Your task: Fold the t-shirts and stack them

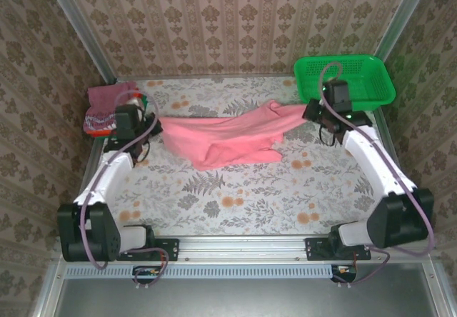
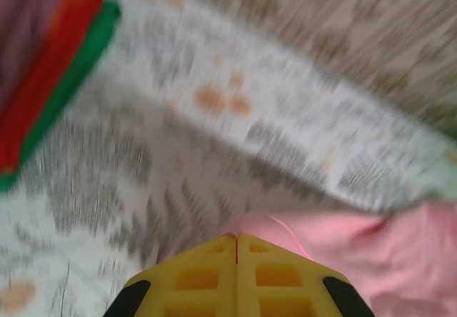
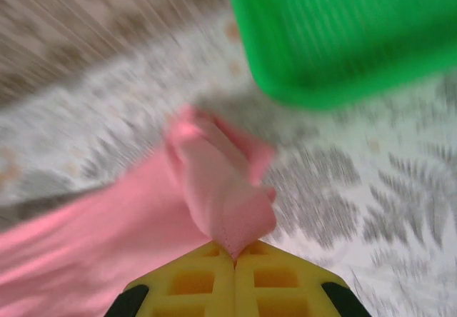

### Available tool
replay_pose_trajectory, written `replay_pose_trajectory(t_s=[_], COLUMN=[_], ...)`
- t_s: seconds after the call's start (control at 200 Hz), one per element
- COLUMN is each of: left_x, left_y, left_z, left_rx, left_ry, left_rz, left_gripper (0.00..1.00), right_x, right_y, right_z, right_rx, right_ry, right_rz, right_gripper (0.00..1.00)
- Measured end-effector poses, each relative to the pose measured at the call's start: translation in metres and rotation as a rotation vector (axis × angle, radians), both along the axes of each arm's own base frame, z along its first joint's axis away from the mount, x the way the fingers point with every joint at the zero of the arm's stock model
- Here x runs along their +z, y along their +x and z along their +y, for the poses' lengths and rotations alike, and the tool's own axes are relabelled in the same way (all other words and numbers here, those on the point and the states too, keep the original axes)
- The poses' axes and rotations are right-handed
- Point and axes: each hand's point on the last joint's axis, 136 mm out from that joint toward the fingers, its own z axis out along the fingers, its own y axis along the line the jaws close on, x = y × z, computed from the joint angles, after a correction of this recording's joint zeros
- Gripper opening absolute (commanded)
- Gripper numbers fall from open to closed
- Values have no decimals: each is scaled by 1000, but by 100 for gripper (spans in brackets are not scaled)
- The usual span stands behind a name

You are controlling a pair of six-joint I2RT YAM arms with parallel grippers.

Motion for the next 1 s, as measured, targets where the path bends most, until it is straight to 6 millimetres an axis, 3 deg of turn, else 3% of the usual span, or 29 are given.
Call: replay_pose_trajectory(t_s=[0.115, 0.22, 0.34, 0.485, 0.63, 0.78, 0.88, 1.0], left_x=[87, 155, 215, 272, 314, 329, 330, 318], left_y=[2, -14, -40, -70, -89, -85, -68, -31], left_z=[14, 29, 42, 44, 43, 43, 43, 43], left_rx=[29, 71, 119, 136, 138, 135, 134, 124], left_ry=[24, 50, 85, 112, 121, 123, 123, 123], left_rz=[-191, -334, -462, -585, -671, -689, -672, -618], left_gripper=[0, 0, 0, 0, 0, 0, 0, 0], right_x=[96, 167, 227, 278, 309, 319, 317, 301], right_y=[-8, -29, -58, -86, -103, -100, -80, -33], right_z=[0, 0, -1, 1, 1, 1, 2, 6], right_rx=[25, 48, 68, 97, 112, 116, 117, 120], right_ry=[-6, -11, -16, -12, -18, -44, -68, -85], right_rz=[-224, -391, -538, -661, -738, -752, -730, -664], right_gripper=[0, 0, 0, 0, 0, 0, 0, 0])
